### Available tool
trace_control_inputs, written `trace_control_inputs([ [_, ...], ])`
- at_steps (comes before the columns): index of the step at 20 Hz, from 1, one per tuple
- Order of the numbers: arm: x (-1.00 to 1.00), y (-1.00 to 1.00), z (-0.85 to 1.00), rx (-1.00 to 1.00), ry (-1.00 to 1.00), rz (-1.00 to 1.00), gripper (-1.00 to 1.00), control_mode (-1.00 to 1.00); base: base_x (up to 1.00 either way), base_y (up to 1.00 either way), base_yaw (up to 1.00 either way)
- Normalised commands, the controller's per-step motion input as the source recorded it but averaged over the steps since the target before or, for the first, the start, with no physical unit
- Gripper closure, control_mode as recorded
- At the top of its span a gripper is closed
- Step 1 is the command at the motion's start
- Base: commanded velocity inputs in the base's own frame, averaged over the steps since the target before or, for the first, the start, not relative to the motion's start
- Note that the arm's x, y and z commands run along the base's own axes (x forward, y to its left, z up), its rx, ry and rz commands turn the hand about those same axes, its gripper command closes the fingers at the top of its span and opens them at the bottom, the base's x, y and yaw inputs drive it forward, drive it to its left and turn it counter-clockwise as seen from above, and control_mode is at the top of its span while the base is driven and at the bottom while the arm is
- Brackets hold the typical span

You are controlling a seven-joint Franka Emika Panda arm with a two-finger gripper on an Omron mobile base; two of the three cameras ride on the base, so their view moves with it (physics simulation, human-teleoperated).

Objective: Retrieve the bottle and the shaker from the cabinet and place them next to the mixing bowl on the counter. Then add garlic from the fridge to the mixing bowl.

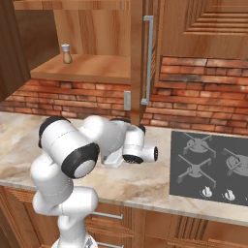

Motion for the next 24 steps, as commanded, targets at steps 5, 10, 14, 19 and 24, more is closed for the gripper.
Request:
trace_control_inputs([
  [5,0.0,0.0,-0.07,0.0,0.0,0.0,1.0,-1.0,0.0,0.0,0.0],
  [10,0.0,0.0,-0.04,0.0,0.0,0.0,1.0,-1.0,0.0,0.0,0.0],
  [14,0.0,0.0,0.0,0.0,0.0,0.0,1.0,-1.0,0.0,0.0,0.0],
  [19,0.0,0.0,0.0,0.0,0.0,0.0,-1.0,-1.0,0.0,0.0,0.0],
  [24,0.0,0.0,0.0,0.0,0.0,0.0,-1.0,-1.0,0.0,0.0,0.0],
])
